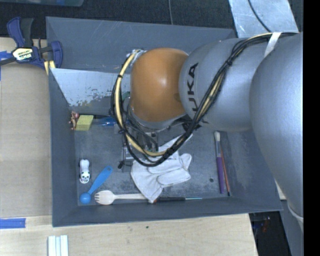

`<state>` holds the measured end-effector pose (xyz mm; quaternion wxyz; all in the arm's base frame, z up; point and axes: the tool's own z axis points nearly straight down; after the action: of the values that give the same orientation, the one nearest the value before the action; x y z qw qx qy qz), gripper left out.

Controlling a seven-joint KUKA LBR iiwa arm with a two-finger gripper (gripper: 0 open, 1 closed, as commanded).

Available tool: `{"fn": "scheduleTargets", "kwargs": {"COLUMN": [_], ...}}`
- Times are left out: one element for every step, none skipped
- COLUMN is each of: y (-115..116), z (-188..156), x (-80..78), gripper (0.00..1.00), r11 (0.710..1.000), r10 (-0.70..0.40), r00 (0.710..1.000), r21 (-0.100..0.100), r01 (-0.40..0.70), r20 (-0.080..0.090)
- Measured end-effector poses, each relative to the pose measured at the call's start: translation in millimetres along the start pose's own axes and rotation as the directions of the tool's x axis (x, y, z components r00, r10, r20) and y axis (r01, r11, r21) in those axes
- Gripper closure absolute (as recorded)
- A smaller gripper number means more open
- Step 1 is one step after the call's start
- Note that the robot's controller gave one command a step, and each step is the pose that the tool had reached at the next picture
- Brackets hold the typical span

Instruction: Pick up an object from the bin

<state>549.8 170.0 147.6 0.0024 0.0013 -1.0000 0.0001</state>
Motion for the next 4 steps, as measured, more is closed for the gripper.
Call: {"fn": "scheduleTargets", "kwargs": {"y": [-1, 49, 51, 74], "z": [-4, 80, 6, 49], "x": [-2.2, 25.9, 21.8, 43.1], "gripper": [0.00, 0.00, 0.00, 0.00], "r11": [1.000, 0.957, 0.880, 0.809], "r10": [0.003, -0.289, -0.475, -0.588], "r00": [1.000, 0.957, 0.880, 0.809], "r21": [-0.001, -0.001, 0.003, -0.001], "r01": [-0.003, 0.289, 0.475, 0.588], "r20": [0.007, 0.002, 0.013, -0.003]}}
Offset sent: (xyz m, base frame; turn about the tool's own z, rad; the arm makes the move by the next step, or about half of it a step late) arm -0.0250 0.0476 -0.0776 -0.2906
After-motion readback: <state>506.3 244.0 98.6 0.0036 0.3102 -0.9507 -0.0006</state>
